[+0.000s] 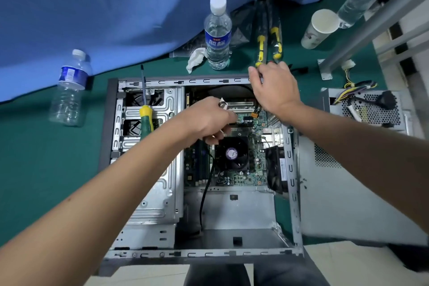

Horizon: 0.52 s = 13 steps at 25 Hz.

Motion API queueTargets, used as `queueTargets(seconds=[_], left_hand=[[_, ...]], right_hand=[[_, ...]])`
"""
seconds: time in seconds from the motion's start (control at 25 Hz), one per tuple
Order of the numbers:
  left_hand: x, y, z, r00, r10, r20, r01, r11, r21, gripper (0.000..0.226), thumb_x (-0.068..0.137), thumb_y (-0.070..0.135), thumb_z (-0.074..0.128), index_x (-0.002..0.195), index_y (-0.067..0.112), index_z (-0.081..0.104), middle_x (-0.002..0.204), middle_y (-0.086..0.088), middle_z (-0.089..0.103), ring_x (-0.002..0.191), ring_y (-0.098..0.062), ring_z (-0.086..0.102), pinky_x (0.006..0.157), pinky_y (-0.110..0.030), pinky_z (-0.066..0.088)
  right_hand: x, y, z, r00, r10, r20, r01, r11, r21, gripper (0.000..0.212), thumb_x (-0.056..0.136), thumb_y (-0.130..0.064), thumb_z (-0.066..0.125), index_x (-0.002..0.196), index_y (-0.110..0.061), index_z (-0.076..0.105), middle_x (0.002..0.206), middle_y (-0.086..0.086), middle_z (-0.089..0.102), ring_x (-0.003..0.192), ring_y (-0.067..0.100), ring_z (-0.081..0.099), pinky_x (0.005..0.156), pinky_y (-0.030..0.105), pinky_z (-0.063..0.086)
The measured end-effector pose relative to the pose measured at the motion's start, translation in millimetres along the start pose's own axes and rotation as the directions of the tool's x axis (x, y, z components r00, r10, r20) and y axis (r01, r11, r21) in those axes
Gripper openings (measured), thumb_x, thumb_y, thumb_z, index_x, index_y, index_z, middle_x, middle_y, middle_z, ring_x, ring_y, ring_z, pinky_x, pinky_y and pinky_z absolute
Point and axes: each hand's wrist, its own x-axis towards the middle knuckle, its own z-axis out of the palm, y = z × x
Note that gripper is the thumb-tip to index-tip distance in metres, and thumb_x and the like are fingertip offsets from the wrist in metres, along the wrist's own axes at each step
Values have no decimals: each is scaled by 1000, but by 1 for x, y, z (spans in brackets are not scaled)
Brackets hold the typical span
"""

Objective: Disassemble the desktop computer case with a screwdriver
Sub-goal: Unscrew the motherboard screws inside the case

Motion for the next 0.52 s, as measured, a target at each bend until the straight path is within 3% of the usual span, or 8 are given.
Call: queueTargets(seconds=[0.08, 0.16, 0.24, 0.32, 0.36, 0.4, 0.44, 0.52], left_hand=[[-13, -2, 5, 990, -52, 129, 70, 989, -133, 14, 96, 17, 62, 97, 3, 59, 62, -1, 64, 46, -8, 55, 44, -22, 49], [-27, -15, 21, 956, -55, 289, 112, 977, -184, 15, 96, 16, 61, 103, 3, 62, 71, -3, 66, 57, -9, 59, 55, -23, 55], [-40, -40, 48, 911, -38, 410, 70, 996, -63, 15, 93, 22, 64, 105, 14, 67, 85, 2, 68, 74, -7, 63, 77, -24, 57], [-50, -60, 77, 855, -102, 508, 98, 995, 35, 2, 87, 29, 70, 88, 31, 70, 89, 14, 70, 87, -2, 64, 92, -24, 50], [-54, -73, 92, 813, -145, 564, 140, 989, 52, 8, 85, 33, 72, 91, 38, 73, 87, 20, 71, 87, 2, 64, 90, -20, 49], [-58, -81, 105, 783, -153, 603, 168, 985, 32, 12, 84, 36, 73, 96, 33, 73, 87, 23, 71, 88, 3, 64, 86, -17, 49], [-55, -91, 115, 780, -152, 607, 183, 983, 12, 11, 83, 37, 74, 94, 38, 74, 90, 21, 72, 92, 0, 64, 84, -19, 48], [-48, -104, 126, 847, -187, 498, 237, 971, -39, 7, 83, 31, 76, 89, 33, 76, 89, 13, 74, 93, -10, 65, 76, -22, 50]], right_hand=[[-2, -1, 0, 1000, -12, -15, 12, 1000, 1, 49, 103, -43, 28, 80, -10, 57, 90, 11, 60, 101, 32, 48, 84, 46, 44], [1, -1, -2, 1000, -20, -8, 20, 1000, 12, 49, 103, -43, 28, 79, -10, 57, 88, 10, 59, 100, 32, 49, 83, 46, 45], [-2, 1, -2, 1000, -25, 0, 25, 1000, 3, 49, 103, -44, 27, 79, -12, 55, 87, 6, 56, 101, 30, 49, 84, 45, 45], [-2, 0, -3, 999, -32, 8, 32, 999, -15, 48, 103, -45, 26, 80, -14, 53, 88, 5, 54, 102, 28, 48, 86, 46, 45], [-1, 0, -3, 999, -33, 19, 33, 999, -4, 48, 103, -46, 25, 81, -14, 53, 90, 6, 56, 102, 27, 48, 87, 46, 44], [-1, 1, -2, 999, -38, 17, 38, 999, -8, 49, 103, -46, 24, 81, -14, 53, 92, 7, 58, 102, 27, 49, 88, 46, 45], [-2, 2, -2, 999, -40, 11, 40, 999, -19, 49, 103, -46, 24, 82, -13, 54, 93, 8, 59, 103, 27, 49, 88, 47, 45], [-2, 2, -3, 999, -34, 11, 34, 999, -15, 51, 103, -46, 25, 82, -12, 56, 95, 10, 61, 103, 28, 49, 89, 48, 45]])
